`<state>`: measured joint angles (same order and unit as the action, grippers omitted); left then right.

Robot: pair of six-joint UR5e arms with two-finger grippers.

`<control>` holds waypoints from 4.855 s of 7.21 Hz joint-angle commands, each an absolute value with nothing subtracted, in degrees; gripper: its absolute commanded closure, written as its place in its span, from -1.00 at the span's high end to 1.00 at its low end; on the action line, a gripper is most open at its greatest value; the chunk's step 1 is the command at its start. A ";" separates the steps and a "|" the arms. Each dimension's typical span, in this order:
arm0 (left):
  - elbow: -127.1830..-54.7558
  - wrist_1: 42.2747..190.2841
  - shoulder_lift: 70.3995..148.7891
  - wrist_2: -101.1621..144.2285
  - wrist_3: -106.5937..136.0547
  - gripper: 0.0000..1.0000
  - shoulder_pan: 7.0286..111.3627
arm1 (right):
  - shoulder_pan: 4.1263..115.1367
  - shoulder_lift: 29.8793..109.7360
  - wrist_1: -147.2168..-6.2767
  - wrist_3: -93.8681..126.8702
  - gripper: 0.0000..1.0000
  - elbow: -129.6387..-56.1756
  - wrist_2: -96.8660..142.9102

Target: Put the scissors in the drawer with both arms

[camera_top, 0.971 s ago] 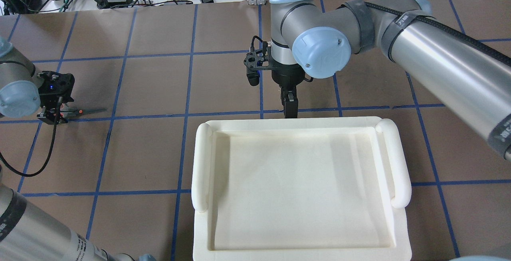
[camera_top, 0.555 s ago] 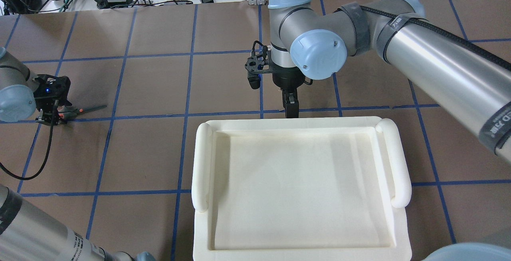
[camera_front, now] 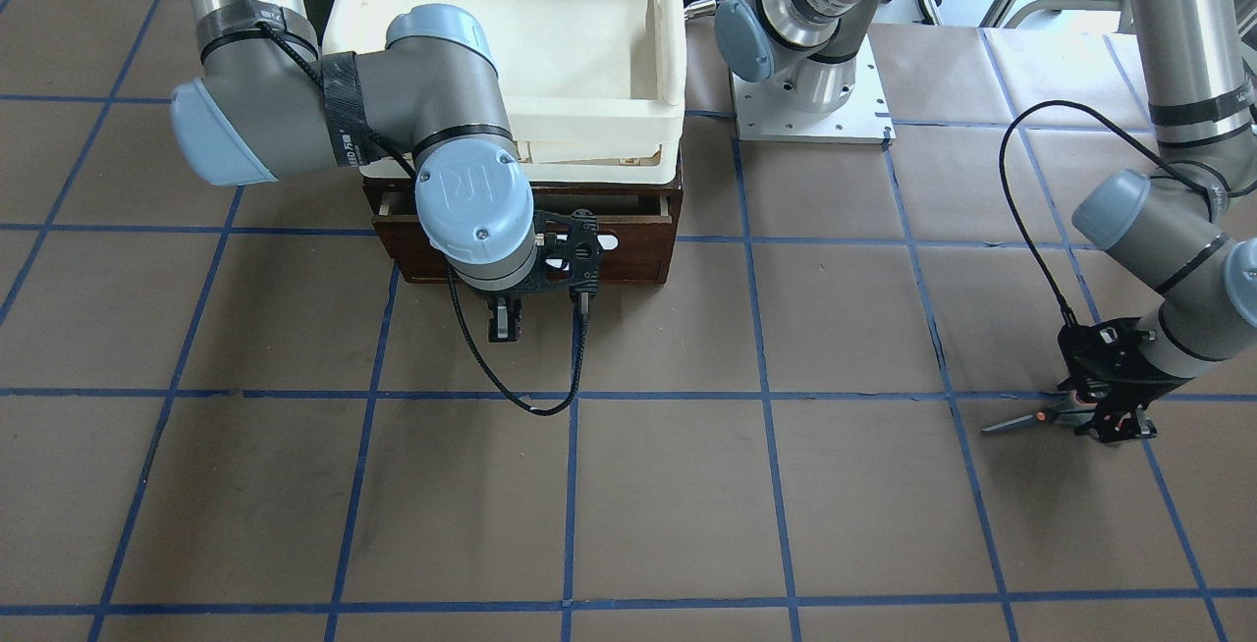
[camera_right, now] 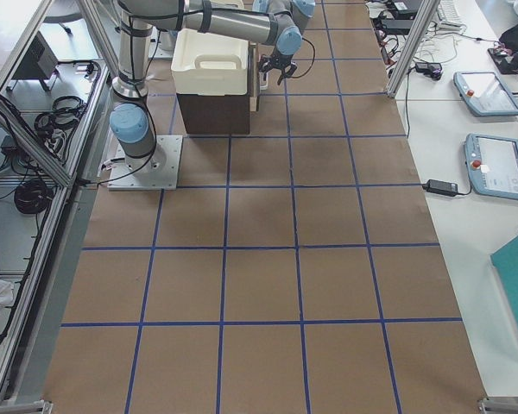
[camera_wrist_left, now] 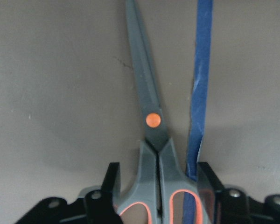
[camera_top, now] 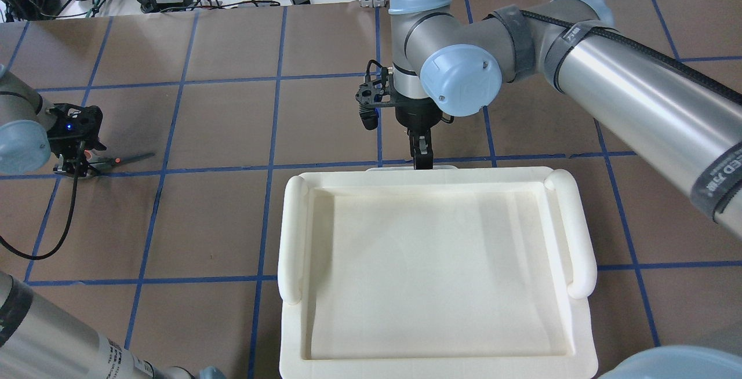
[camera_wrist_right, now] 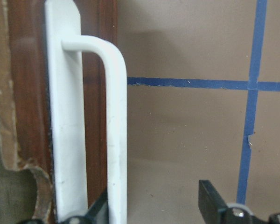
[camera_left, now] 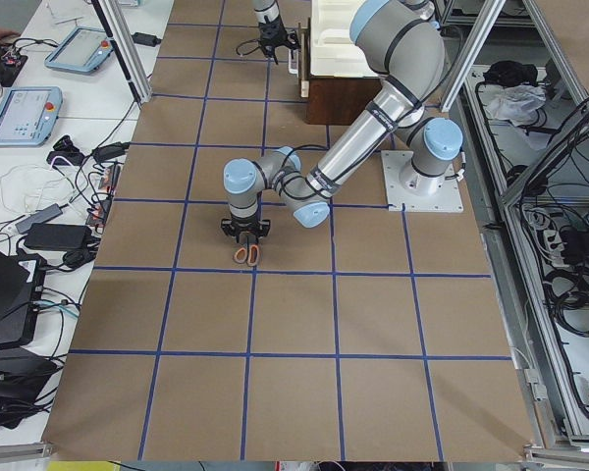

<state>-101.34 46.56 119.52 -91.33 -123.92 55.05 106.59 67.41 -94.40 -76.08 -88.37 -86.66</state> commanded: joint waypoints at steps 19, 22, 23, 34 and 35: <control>-89.04 75.45 109.36 -87.19 -124.53 -1.00 59.83 | 104.15 61.53 -90.26 -77.87 0.17 -73.48 -86.84; -88.86 87.94 99.17 -87.45 -124.19 -1.00 63.62 | 104.15 60.47 -90.18 -78.83 0.17 -74.52 -86.92; -87.73 91.28 96.18 -88.50 -123.32 -1.00 66.68 | 104.15 60.56 -90.26 -78.84 0.17 -74.71 -86.92; -86.31 99.40 92.99 -87.98 -120.61 -1.00 70.92 | 104.15 60.91 -89.21 -79.28 0.16 -74.88 -86.66; -86.13 99.40 92.90 -88.33 -118.67 -1.00 73.28 | 104.15 60.47 -89.64 -79.36 0.16 -74.97 -86.66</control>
